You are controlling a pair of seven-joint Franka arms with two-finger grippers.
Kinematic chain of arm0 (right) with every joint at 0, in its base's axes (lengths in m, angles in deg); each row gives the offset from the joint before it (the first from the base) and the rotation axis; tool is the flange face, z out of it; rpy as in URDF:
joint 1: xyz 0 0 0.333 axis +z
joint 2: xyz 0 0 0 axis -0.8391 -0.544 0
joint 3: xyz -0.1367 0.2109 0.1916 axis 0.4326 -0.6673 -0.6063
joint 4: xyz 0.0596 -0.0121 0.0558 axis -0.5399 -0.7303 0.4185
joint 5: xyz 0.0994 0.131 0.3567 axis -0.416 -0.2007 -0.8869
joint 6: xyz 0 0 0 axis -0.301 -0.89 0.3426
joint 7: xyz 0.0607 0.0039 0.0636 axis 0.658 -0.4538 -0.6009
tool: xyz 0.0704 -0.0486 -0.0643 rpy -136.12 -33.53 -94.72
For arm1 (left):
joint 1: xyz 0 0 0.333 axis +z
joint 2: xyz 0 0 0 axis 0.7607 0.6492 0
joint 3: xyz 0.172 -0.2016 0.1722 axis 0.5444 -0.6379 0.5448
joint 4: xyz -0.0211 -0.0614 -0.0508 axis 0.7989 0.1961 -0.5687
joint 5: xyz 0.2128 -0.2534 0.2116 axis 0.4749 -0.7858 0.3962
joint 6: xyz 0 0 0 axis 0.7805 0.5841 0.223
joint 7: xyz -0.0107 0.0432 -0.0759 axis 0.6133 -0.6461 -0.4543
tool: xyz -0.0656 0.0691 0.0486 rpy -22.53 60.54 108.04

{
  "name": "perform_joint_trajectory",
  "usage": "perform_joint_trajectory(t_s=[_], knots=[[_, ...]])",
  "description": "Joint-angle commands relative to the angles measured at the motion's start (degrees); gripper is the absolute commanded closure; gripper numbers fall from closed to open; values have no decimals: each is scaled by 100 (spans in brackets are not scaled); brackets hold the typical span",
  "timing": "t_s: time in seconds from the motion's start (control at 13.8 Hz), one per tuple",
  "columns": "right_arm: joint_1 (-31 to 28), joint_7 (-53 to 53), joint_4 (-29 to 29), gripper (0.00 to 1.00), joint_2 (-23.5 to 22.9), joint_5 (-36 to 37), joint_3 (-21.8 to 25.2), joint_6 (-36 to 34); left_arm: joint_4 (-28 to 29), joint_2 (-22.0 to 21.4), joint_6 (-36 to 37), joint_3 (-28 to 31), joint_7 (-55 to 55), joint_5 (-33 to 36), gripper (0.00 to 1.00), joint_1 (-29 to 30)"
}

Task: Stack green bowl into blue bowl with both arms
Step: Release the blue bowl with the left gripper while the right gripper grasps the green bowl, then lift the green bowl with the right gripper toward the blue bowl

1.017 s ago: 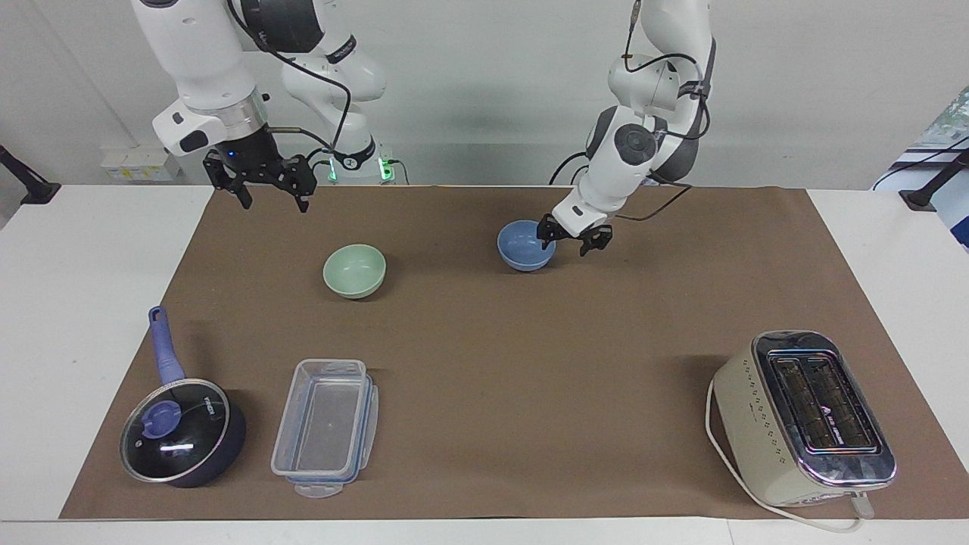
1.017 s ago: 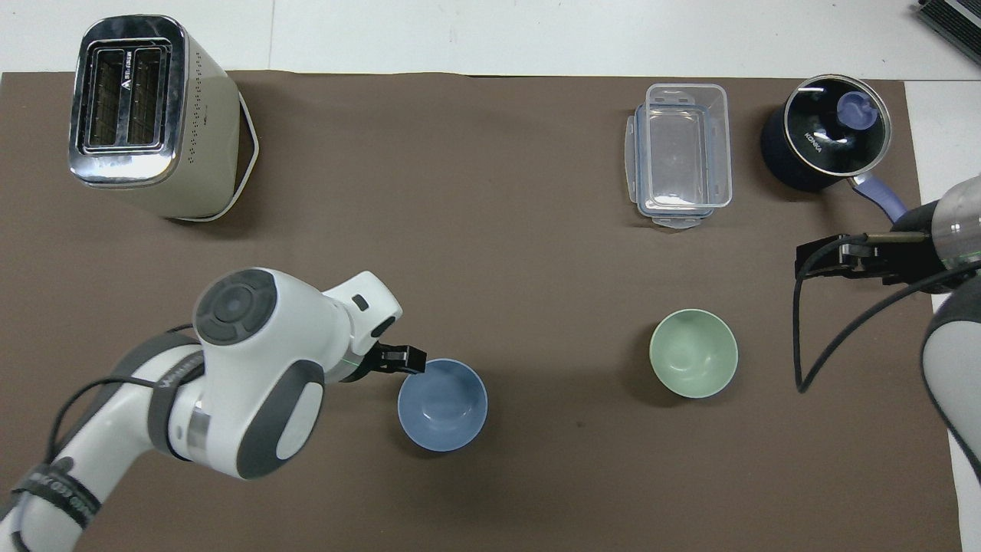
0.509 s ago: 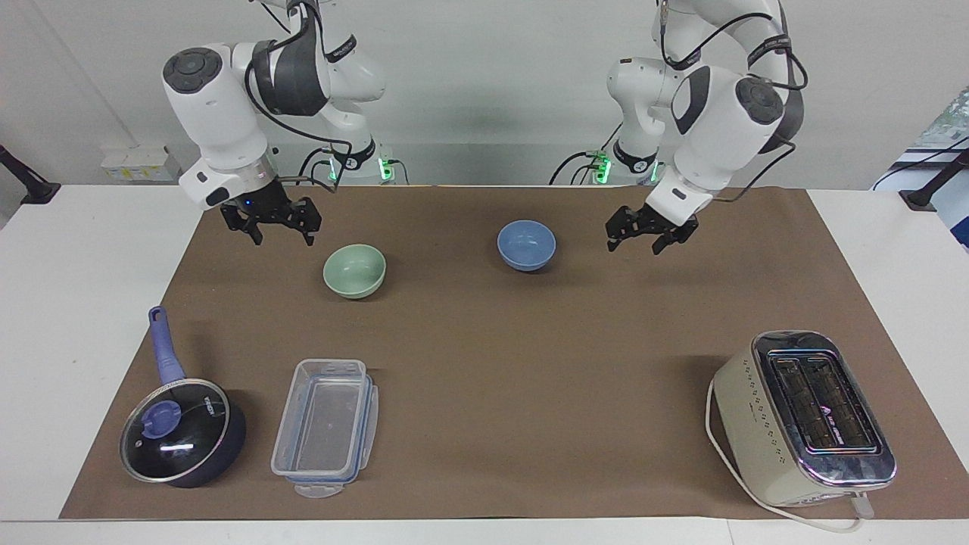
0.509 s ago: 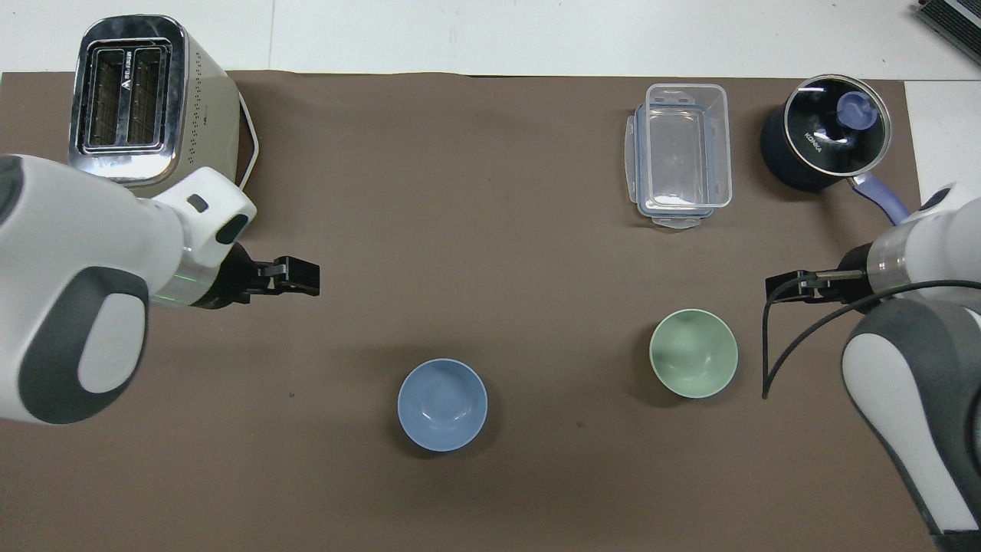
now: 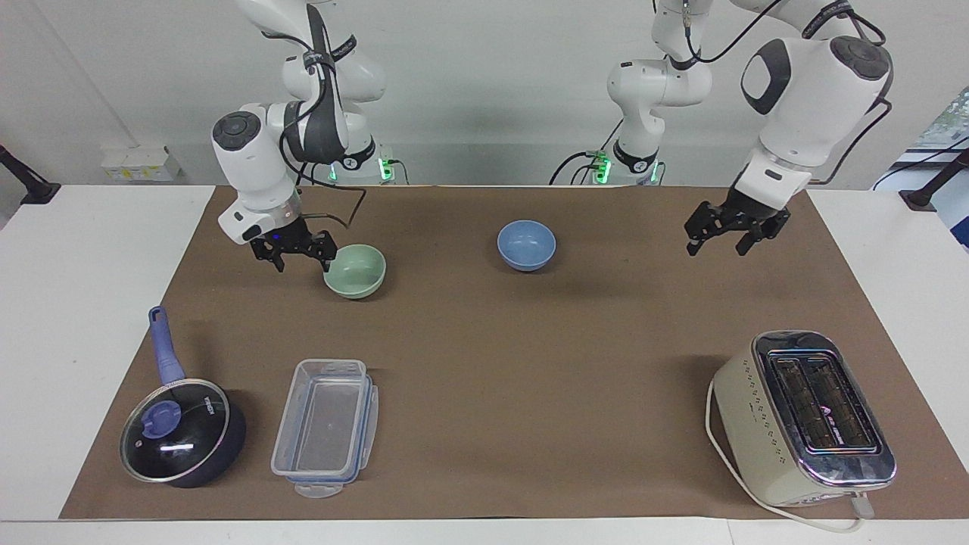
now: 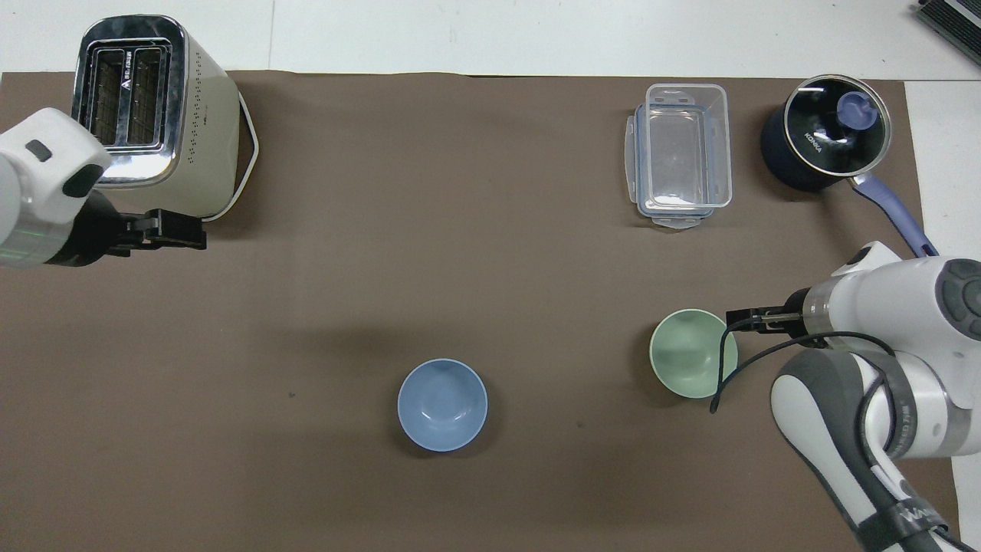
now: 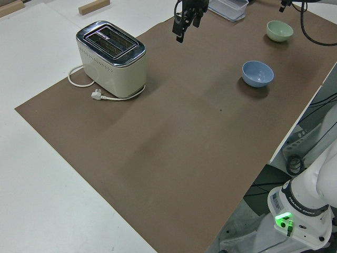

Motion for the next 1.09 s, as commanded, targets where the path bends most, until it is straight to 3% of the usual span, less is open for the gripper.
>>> perform_joint_trajectory(t_s=[0.0,0.36,0.58,0.73,0.94,1.02], knots=[[-14,-177,-128,0,-235,-154,-21,299,-470,114,647,-73,-393,282,0,275],[38,-203,-540,0,-298,-207,-30,651,-1481,534,1984,-73,-411,591,0,302],[56,-326,-559,13,-289,-215,-30,617,-1439,518,1679,-81,-824,565,0,293],[47,-422,-550,29,-289,-224,-30,617,-1377,483,1704,-81,-807,565,0,293],[39,-782,-533,79,-298,-688,-21,573,-1377,483,1687,-81,-798,565,0,302],[4,-905,-524,91,-289,-760,-21,573,-1377,483,1687,-73,-798,565,0,302]])
